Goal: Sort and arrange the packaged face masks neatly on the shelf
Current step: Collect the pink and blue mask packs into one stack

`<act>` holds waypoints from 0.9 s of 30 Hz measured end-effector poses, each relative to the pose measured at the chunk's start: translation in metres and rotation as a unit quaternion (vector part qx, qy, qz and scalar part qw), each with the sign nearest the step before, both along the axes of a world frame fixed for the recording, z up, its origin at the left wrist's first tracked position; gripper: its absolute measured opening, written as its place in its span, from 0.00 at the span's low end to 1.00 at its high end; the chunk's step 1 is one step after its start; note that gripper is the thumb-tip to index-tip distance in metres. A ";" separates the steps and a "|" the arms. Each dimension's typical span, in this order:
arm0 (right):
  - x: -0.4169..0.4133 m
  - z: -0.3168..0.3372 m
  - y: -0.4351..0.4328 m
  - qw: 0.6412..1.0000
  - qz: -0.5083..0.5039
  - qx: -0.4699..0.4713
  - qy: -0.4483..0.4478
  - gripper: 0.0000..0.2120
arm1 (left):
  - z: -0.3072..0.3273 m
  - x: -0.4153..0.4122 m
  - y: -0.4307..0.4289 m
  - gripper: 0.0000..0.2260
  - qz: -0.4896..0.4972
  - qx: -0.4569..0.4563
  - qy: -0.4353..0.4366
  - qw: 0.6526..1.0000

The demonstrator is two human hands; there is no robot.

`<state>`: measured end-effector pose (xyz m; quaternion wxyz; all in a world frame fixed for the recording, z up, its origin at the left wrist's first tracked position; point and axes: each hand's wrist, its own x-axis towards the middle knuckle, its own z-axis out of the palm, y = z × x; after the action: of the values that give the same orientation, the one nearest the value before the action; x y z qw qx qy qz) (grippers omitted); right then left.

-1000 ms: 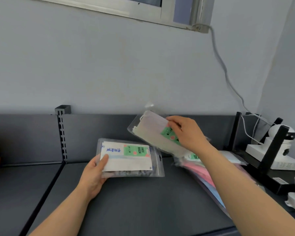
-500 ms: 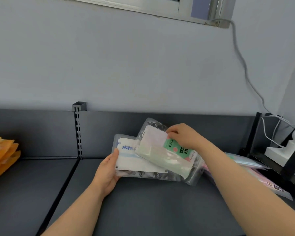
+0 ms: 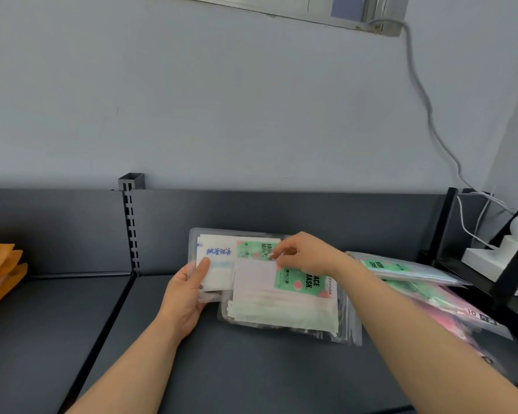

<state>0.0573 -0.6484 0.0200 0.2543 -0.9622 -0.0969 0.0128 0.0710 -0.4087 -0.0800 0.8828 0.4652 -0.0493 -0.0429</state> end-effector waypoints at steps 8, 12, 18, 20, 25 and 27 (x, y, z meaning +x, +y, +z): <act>-0.015 -0.024 -0.006 1.000 -0.002 0.020 0.013 0.08 | 0.002 0.000 0.001 0.11 -0.030 0.019 -0.007 0.999; -0.020 -0.038 -0.006 0.998 -0.014 0.054 -0.025 0.07 | 0.006 -0.004 -0.002 0.11 -0.065 0.035 0.004 0.997; -0.022 -0.034 0.001 0.979 -0.042 0.173 -0.099 0.04 | 0.009 -0.009 -0.005 0.17 -0.106 0.104 -0.041 0.988; -0.020 -0.030 0.004 0.975 -0.055 0.184 -0.109 0.03 | 0.008 -0.008 -0.003 0.18 -0.117 0.110 -0.057 0.985; -0.022 -0.032 0.008 0.989 -0.025 0.115 -0.087 0.06 | 0.012 -0.002 0.002 0.10 0.017 0.102 -0.045 0.994; -0.022 -0.035 0.003 0.991 -0.028 0.058 -0.115 0.10 | 0.020 0.004 0.004 0.07 0.085 0.083 -0.049 0.992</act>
<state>0.0352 -0.6458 -0.0146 0.2967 -0.9433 -0.0991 -0.1109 0.0748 -0.4051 -0.0596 0.8380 0.5410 -0.0489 0.0509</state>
